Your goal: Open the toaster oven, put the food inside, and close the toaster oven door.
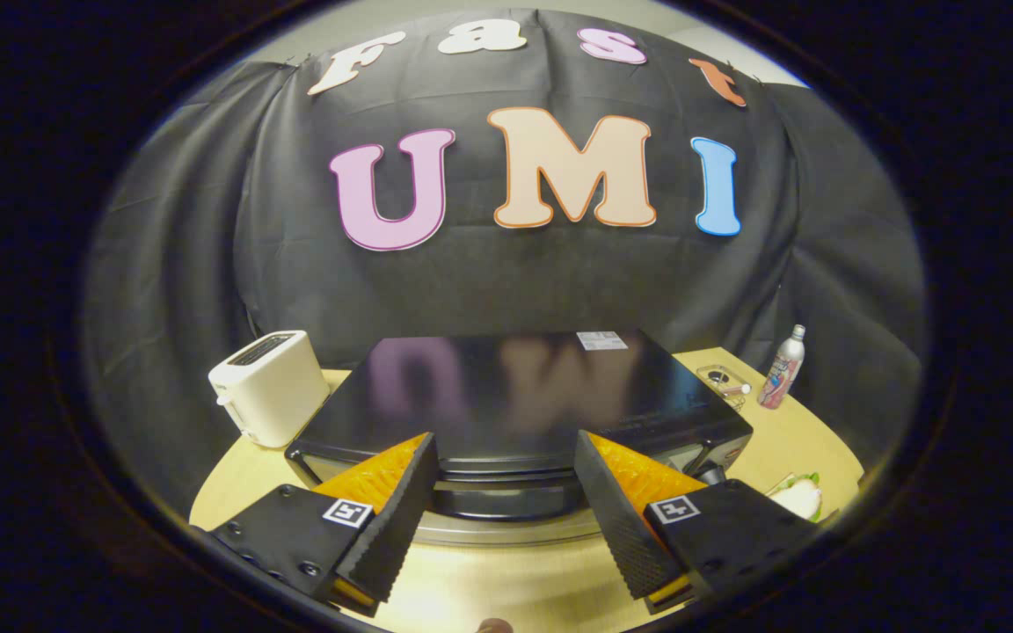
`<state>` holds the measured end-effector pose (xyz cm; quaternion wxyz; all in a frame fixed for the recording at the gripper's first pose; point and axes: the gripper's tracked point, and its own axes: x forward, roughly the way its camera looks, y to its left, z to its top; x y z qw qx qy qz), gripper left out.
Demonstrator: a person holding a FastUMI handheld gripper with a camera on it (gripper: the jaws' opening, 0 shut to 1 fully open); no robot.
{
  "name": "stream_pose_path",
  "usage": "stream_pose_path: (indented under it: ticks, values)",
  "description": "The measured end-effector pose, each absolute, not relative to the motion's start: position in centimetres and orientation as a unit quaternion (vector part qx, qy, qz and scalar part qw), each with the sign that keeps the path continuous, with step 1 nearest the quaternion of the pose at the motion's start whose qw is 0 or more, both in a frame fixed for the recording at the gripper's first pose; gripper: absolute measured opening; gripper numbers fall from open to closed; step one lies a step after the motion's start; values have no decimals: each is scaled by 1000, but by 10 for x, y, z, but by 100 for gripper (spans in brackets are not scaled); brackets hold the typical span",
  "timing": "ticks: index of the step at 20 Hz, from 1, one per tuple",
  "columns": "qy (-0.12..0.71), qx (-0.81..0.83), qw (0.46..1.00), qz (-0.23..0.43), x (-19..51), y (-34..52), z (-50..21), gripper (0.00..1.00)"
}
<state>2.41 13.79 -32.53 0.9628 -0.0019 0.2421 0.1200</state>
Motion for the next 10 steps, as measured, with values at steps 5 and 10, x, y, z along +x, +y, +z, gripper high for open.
stream_pose_path:
  ticks: [5,10]
  values:
    - [239,-3,965,111,7,132,-325,99]
    - [246,4,964,104,-17,122,-327,99]
